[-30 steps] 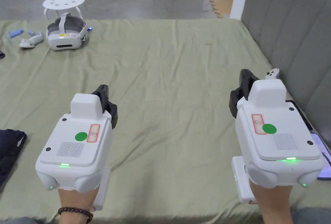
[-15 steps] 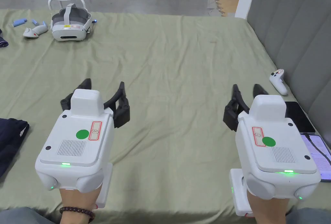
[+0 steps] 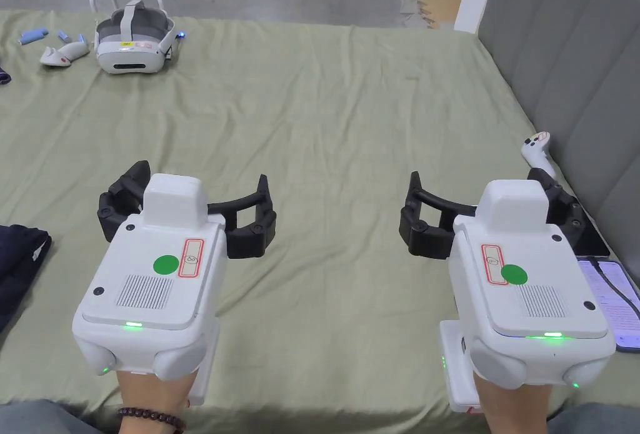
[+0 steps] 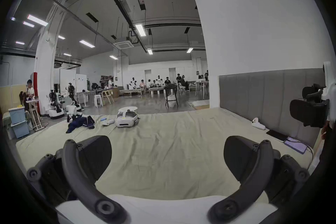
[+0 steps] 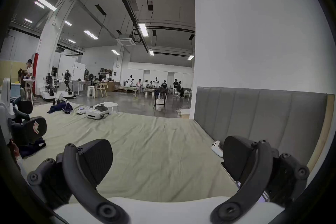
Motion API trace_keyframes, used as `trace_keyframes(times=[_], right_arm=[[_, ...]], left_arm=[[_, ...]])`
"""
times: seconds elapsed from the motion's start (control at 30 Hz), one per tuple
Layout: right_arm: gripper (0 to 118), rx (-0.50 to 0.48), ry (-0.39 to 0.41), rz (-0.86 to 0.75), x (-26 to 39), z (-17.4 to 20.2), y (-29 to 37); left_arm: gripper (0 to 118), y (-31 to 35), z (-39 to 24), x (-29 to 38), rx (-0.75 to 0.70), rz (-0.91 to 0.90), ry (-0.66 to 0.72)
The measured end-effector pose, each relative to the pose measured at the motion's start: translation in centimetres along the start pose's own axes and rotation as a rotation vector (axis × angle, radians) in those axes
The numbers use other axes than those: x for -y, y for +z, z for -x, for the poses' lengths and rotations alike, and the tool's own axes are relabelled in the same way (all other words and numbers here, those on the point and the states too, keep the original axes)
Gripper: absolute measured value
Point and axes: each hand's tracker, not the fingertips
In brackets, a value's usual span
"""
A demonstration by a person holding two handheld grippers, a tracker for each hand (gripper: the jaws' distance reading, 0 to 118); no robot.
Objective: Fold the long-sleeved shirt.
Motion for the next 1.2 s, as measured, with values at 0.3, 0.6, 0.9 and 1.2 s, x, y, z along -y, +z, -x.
trace_keyframes(times=[0.3, 0.6, 0.9, 1.2], right_arm=[[118, 0.004, -0.004, -0.004, -0.10, -0.09, -0.25], [118, 0.007, -0.002, -0.004, -0.12, -0.14, -0.10], [118, 0.008, -0.013, 0.002, -0.25, -0.33, -0.05], [118, -0.002, 0.004, 0.004, -0.46, -0.08, -0.08]], left_arm=[[111, 0.01, 0.36, -0.25, -0.015, 0.003, 0.014], [111, -0.05, 0.34, -0.31, -0.017, 0.011, 0.022], [111, 0.10, 0.23, -0.41, -0.029, 0.000, 0.015], [111, 0.16, -0.01, -0.53, -0.018, 0.000, 0.021]])
